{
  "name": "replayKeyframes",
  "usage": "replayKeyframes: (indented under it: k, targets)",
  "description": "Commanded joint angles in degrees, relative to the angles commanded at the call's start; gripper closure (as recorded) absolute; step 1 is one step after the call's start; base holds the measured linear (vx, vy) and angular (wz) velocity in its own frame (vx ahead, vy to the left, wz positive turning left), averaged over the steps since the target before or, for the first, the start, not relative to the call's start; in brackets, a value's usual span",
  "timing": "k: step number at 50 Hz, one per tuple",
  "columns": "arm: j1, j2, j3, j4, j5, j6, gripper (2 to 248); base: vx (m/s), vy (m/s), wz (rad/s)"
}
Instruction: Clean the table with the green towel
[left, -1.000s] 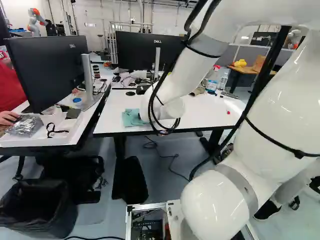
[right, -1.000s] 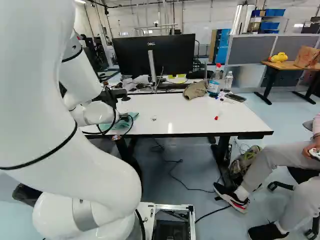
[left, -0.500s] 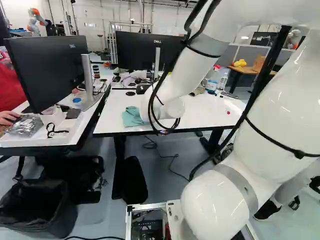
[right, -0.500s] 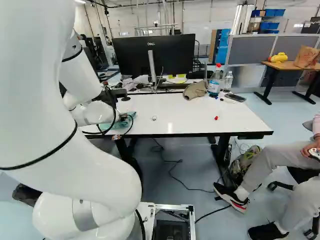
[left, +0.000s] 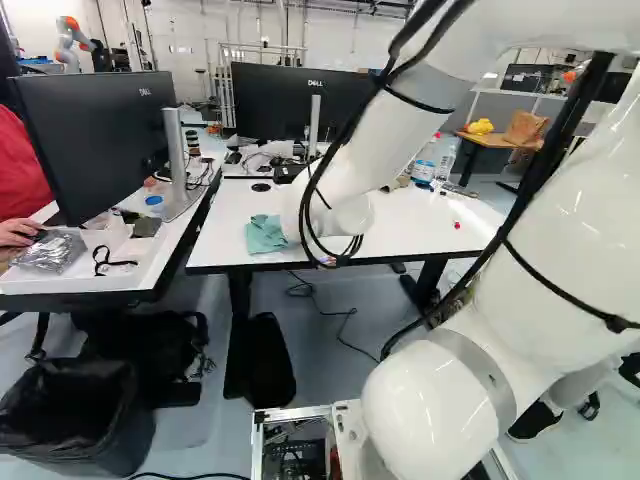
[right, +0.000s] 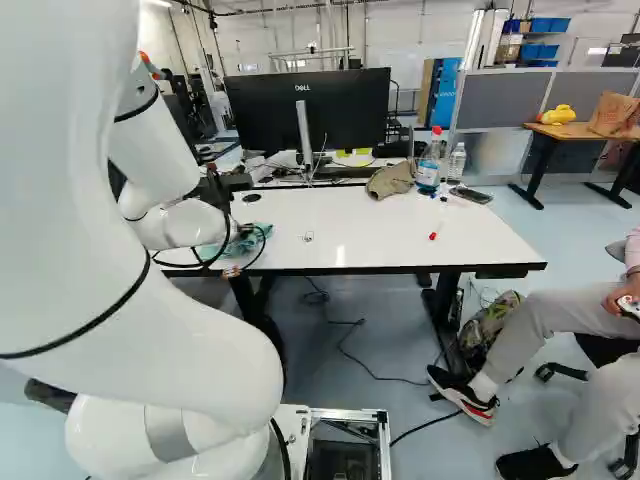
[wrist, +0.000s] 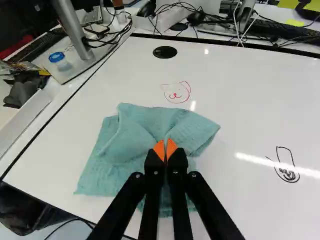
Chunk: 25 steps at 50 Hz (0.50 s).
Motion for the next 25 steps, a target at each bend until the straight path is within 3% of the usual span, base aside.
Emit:
replayKeyframes:
  k: [12, 25]
  targets:
    - [-0.2, 2.1, 0.1, 0.0, 0.0, 0.0, 225, 0.000, 0.000, 0.000]
    - [-1.9, 1.5, -2.4, 0.0, 0.0, 0.0, 225, 0.000, 0.000, 0.000]
